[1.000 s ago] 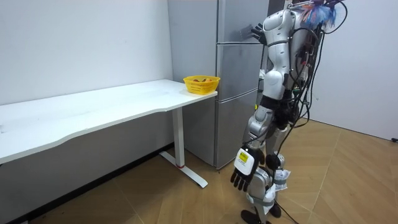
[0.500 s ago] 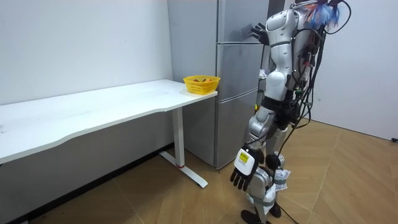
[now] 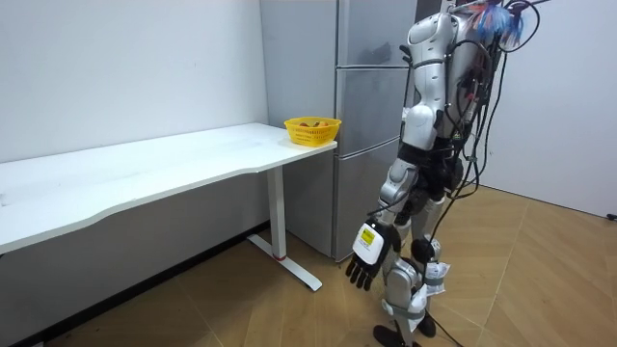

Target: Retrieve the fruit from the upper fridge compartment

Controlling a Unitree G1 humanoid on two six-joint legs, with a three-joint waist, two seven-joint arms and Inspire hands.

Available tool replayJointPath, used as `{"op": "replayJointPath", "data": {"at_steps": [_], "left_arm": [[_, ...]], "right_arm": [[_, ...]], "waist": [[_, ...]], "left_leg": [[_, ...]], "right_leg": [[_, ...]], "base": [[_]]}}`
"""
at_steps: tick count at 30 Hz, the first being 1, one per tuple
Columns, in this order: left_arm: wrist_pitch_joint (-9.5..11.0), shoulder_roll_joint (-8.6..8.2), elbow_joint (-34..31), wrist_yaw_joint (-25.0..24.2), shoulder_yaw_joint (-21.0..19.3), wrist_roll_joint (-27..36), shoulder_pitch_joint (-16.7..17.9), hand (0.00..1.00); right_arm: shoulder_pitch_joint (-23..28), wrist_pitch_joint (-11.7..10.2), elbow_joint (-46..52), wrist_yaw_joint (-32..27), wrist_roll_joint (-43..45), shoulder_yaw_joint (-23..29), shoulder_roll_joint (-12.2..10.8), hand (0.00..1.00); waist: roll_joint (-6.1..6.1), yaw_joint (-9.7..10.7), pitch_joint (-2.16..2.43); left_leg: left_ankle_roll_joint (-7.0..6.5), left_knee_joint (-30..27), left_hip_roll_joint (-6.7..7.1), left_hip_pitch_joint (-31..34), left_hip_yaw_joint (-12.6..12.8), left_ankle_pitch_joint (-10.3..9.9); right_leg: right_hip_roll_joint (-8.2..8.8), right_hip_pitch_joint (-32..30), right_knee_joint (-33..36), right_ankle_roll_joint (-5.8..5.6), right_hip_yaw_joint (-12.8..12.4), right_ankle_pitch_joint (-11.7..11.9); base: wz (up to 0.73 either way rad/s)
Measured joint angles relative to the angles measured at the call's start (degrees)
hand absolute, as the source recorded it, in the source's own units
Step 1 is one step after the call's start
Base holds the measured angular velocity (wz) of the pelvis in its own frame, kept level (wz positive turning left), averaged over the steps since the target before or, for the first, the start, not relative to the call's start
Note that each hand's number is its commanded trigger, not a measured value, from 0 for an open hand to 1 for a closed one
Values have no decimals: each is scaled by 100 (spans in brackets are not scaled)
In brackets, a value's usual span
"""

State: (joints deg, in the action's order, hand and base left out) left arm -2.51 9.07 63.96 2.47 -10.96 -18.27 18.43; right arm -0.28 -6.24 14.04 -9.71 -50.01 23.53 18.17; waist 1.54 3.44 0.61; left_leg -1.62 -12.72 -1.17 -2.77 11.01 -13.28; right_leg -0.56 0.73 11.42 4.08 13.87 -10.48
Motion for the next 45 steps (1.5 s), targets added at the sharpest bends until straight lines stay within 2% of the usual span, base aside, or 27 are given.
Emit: {"op": "replayJointPath", "data": {"at_steps": [3,7,12,14,16,19,22,28,35,40,41,42,45], "left_arm": [[-1,-35,3,101,64,4,-17,0],[-2,-27,-15,204,63,-6,-64,0],[5,-24,-178,217,75,-2,-65,0],[2,6,-270,232,205,-2,-114,0],[6,51,-286,261,327,0,-267,0],[15,39,-388,322,575,12,-319,0],[16,39,-348,353,673,28,-344,0],[0,-22,-331,346,678,279,-182,0],[42,-76,-249,336,666,441,-151,0],[43,-102,-195,339,620,527,-111,0],[44,-110,-182,339,618,532,-106,0],[40,-136,-150,339,614,532,-110,0],[38,-179,-148,301,615,531,-116,0]], "right_arm": [[70,0,-22,-162,5,54,-31,0],[598,0,-26,-469,12,138,-262,0],[1201,1,-114,-610,29,133,-394,0],[1293,-13,-323,-619,70,102,-415,0],[1474,-39,-837,-595,181,-47,-542,0],[1565,1,-1446,-597,181,-309,-805,0],[1644,11,-2082,-578,178,-668,-867,0],[1681,8,-2909,-497,490,-937,-935,0],[1609,41,-4561,-244,1388,-1534,-995,0],[1573,84,-5632,80,1930,-1560,-1090,0],[1575,84,-5749,106,1969,-1560,-1098,0],[1579,91,-5943,148,2103,-1566,-1104,0],[1582,100,-6290,313,2352,-1574,-1110,0]], "waist": [[-33,138,-7],[-48,215,1],[-93,244,-7],[-91,280,-9],[-46,264,-14],[-69,264,-11],[-96,246,-6],[-208,244,-12],[-179,99,-7],[-72,59,-23],[-96,50,-45],[-77,38,-30],[-73,-6,-32]], "left_leg": [[0,1,-3,52,9,0],[1,32,-3,33,25,1],[1,101,-14,2,176,0],[1,103,-20,2,241,0],[1,109,-21,-22,269,0],[0,120,-22,3,321,-1],[-2,190,-16,-5,321,-2],[-2,198,-11,-78,291,-2],[-1,192,-8,-96,287,-1],[-1,182,-10,-169,257,-1],[-1,188,-9,-196,256,-1],[0,189,-7,-204,255,-2],[-1,181,-8,-209,250,-3]], "right_leg": [[-1,-80,35,0,-22,-2],[-15,-85,40,1,-66,-3],[-55,-158,61,-5,-277,5],[-53,-191,88,-2,-304,11],[-54,-185,99,-2,-319,10],[-58,-222,110,-6,-378,11],[-70,-215,121,-14,-416,20],[-70,-157,32,-22,-380,21],[-71,-143,29,-24,-389,18],[-79,9,-82,-34,-358,24],[-79,38,-89,-35,-358,23],[-77,61,-87,-38,-359,21],[-76,49,-84,-38,-357,30]], "base": [[-3],[-2],[-19],[-17],[-6],[-12],[-3],[3],[0],[6],[0],[0],[0]]}}
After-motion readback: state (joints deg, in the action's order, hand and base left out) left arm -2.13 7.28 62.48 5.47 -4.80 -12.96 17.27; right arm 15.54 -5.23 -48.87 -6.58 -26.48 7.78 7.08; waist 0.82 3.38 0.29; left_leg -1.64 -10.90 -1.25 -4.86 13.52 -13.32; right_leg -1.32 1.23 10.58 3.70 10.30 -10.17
